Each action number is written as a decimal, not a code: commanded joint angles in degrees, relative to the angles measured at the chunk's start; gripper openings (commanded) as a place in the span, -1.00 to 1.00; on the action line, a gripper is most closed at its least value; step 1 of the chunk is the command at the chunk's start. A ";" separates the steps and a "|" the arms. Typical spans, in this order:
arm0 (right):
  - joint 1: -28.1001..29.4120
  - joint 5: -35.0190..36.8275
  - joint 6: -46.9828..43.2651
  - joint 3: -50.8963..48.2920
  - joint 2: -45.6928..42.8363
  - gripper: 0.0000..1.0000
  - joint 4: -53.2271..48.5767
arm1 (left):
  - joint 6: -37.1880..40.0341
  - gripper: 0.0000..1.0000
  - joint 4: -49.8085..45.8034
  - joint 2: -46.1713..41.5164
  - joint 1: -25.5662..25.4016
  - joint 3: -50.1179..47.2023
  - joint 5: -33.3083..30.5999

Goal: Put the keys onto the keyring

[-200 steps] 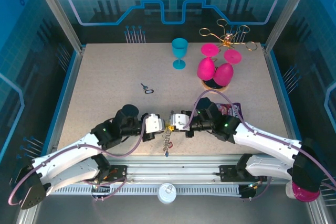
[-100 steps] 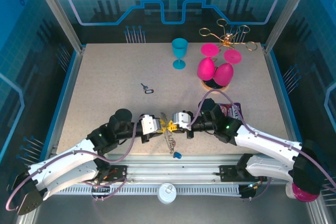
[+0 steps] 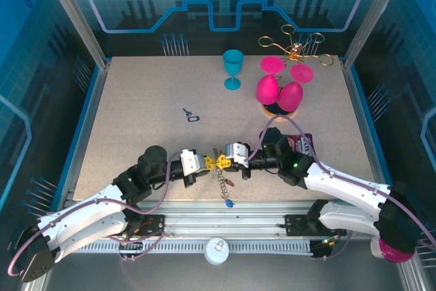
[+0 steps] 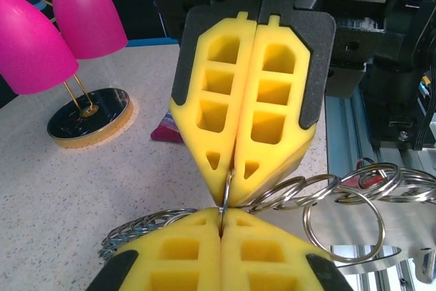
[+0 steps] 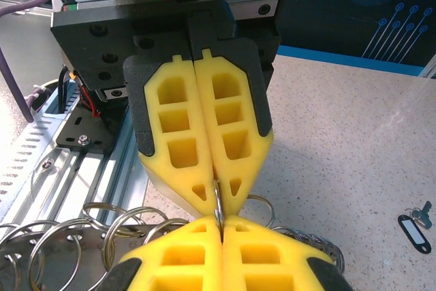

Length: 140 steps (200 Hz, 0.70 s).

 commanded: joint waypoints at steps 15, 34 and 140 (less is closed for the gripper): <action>0.33 2.42 -2.75 0.35 -1.89 -0.74 -1.71 | 2.43 -1.00 1.49 -1.25 0.28 0.57 -1.63; 0.45 5.95 -6.67 2.32 -2.39 -0.61 -7.71 | 4.07 -1.00 -2.18 -1.09 0.26 2.00 -2.01; 3.04 7.87 -12.56 7.45 1.40 -0.63 -13.29 | 6.82 -1.00 -8.60 2.40 0.25 6.44 -1.21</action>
